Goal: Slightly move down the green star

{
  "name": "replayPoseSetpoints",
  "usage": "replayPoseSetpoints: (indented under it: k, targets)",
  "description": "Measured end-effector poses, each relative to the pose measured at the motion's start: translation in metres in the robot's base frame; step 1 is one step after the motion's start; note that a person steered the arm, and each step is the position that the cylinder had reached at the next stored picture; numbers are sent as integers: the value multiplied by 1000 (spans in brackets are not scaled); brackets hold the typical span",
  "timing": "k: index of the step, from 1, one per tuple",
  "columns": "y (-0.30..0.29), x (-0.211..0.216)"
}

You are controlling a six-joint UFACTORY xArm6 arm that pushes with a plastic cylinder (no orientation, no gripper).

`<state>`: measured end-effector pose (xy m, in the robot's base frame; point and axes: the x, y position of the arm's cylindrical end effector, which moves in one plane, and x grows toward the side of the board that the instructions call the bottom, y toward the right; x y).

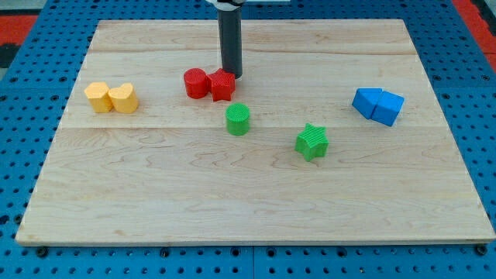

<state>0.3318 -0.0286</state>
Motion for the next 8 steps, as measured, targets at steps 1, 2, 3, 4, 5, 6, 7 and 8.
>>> replayPoseSetpoints:
  k: [1,2,3,4,5,6,7,8]
  targets:
    - [0,-6]
    - [-4,-6]
    - [17,26]
    - [48,61]
    - [71,95]
    - [104,100]
    - [100,109]
    - [102,152]
